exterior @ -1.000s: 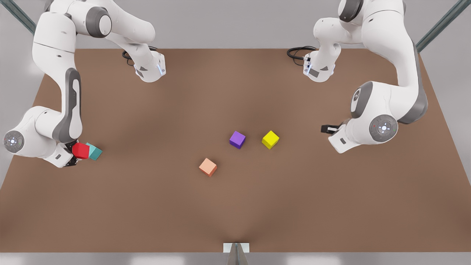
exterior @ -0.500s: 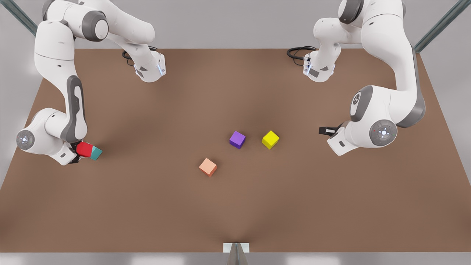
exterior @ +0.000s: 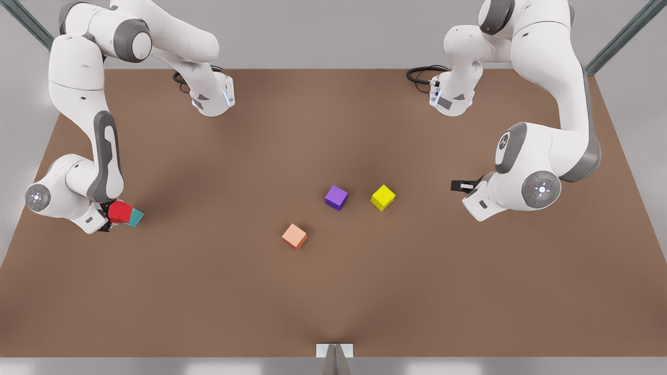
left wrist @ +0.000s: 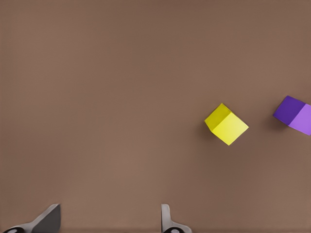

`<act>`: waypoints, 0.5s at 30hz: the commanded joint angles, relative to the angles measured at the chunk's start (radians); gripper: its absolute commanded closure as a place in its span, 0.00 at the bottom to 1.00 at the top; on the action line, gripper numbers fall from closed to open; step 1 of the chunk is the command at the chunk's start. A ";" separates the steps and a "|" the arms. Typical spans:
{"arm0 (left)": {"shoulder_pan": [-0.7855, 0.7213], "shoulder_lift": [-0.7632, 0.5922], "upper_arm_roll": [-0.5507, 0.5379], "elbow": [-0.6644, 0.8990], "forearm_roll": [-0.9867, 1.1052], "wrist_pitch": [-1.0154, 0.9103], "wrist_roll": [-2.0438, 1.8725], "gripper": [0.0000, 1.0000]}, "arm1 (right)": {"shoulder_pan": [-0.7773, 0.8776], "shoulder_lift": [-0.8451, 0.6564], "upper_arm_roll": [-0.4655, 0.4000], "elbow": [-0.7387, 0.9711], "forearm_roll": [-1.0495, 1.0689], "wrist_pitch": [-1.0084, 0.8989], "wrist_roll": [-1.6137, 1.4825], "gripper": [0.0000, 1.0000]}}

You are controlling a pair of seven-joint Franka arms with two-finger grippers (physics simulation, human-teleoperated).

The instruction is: Pick up red wooden cube and pass to hand red wooden cube and place in blue wooden cube

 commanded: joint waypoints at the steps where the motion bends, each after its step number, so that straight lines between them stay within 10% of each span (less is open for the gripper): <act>1: 0.001 -0.001 0.000 0.003 0.002 -0.001 -0.004 0.00 | 0.000 0.000 -0.001 0.001 0.000 -0.004 0.008 0.00; 15: -0.003 0.000 -0.002 0.012 0.004 0.001 -0.009 0.00 | 0.004 -0.032 0.000 0.016 0.007 -0.123 0.015 0.00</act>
